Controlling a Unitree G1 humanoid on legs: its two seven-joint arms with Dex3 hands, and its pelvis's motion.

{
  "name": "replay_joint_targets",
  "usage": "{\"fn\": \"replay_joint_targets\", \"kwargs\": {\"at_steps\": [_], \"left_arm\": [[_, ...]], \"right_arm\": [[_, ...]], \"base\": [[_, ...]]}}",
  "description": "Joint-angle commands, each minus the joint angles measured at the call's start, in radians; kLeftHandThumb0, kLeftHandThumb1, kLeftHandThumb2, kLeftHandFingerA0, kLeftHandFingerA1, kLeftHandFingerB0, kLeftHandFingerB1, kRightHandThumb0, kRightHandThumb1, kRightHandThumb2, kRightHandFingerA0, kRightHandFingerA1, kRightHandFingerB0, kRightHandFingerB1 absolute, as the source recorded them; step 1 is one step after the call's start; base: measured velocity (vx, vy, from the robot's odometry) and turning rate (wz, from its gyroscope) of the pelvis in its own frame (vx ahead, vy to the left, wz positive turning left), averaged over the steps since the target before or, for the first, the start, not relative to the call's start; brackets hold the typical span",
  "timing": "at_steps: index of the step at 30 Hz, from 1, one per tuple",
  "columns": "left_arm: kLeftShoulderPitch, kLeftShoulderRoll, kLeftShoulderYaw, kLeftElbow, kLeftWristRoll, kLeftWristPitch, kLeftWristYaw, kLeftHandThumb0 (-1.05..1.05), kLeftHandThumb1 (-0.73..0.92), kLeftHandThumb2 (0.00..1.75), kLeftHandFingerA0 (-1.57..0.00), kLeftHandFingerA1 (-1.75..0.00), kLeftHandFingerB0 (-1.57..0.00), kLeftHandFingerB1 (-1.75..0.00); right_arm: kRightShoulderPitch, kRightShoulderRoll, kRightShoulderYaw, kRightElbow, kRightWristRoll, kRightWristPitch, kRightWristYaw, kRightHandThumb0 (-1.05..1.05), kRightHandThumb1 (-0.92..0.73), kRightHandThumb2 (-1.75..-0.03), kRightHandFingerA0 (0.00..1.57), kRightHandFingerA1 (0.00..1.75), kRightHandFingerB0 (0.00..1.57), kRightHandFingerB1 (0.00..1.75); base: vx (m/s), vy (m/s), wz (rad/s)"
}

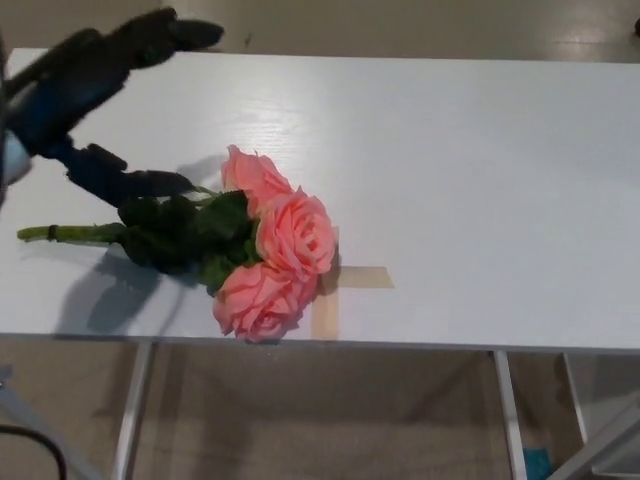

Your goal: Use the left hand to pick up the rose and passes it to a human.

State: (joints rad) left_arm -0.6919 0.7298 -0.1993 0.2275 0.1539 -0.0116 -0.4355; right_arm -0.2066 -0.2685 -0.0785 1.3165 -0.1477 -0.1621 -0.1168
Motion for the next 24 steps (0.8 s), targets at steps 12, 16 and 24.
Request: {"fn": "replay_joint_targets", "kwargs": {"at_steps": [12, 16, 24], "left_arm": [[-0.133, -0.058, -0.225, 0.315, 0.318, 0.082, 0.073, -0.59, 0.38, 0.78, -0.05, -0.18, -0.05, -0.26], [-0.146, -0.073, -0.238, 0.376, 0.34, 0.073, 0.083, -0.6, 0.38, 0.79, -0.05, -0.18, -0.05, -0.27], [-0.153, -0.124, -0.229, 0.456, 0.356, 0.077, 0.093, -0.6, 0.36, 0.8, -0.02, -0.19, -0.03, -0.27]], "right_arm": [[0.008, -0.011, 0.005, 0.008, -0.002, 0.006, -0.004, -0.49, -0.76, -0.62, 0.57, 0.67, 0.3, 0.31], [0.003, -0.01, 0.01, 0.008, -0.006, 0.003, -0.006, -0.54, -0.61, -0.94, 0.54, 0.71, 0.22, 0.46], [-0.004, -0.011, 0.011, 0.007, -0.001, 0.009, -0.008, -0.55, -0.62, -0.94, 0.54, 0.71, 0.22, 0.46]], "base": [[0.0, 0.0, 0.0], [0.0, 0.0, 0.0], [0.0, 0.0, 0.0]]}}
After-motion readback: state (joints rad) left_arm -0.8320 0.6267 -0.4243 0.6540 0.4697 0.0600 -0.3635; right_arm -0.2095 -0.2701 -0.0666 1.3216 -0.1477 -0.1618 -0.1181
